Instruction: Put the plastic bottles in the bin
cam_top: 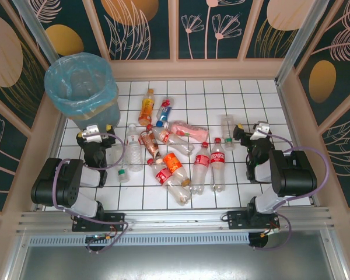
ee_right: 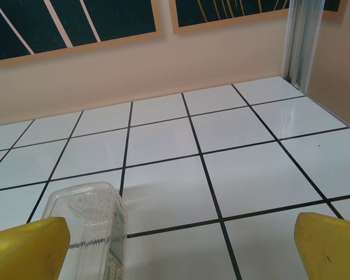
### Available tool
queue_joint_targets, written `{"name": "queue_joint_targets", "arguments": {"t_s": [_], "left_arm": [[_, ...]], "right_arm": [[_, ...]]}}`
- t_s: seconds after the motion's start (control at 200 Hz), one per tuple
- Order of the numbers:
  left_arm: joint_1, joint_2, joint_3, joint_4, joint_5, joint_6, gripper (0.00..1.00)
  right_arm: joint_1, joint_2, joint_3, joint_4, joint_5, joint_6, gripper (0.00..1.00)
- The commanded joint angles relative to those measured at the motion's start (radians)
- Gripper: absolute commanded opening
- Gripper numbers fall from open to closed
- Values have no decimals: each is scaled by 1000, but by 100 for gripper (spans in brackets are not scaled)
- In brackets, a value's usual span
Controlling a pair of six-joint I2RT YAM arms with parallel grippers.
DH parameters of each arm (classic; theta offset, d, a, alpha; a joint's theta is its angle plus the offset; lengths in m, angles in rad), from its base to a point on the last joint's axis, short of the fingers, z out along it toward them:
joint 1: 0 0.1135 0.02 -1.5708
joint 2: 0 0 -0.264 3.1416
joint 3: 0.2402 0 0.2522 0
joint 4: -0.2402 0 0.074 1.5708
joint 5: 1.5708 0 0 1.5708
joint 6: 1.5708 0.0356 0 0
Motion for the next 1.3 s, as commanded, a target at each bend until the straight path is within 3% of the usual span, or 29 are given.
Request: {"name": "queue_joint_targets", "arguments": {"t_s": [0.0, 0.26, 0.325, 0.47, 0.611, 0.791, 0.976, 1.136, 1.291], "left_arm": [[7, 1, 17, 16, 11, -19, 99], [8, -4, 11, 28, 15, -16, 99], [8, -35, 17, -17, 64, -2, 99], [7, -100, 5, -49, 61, 3, 99], [7, -157, 2, -102, 76, 11, 99], [8, -307, -2, -235, 50, -2, 96], [7, -543, 20, -478, 31, -83, 90], [-10, -750, 70, -712, 86, -199, 83], [-80, -803, 167, -832, 154, -225, 79]], "right_arm": [[-3, -12, 4, 9, -2, -15, 99], [-3, -11, 3, 9, -4, -14, 99], [-3, -12, 3, 8, -3, -16, 99], [-4, -14, -6, 28, 18, -3, 99], [-5, -151, -39, -27, 47, 3, 99], [-3, -461, 48, -428, 67, 103, 99], [53, -651, 276, -1029, -34, 261, 99], [229, -693, 414, -1358, -5, 321, 89], [377, -617, 484, -1581, 26, 355, 91]]}}
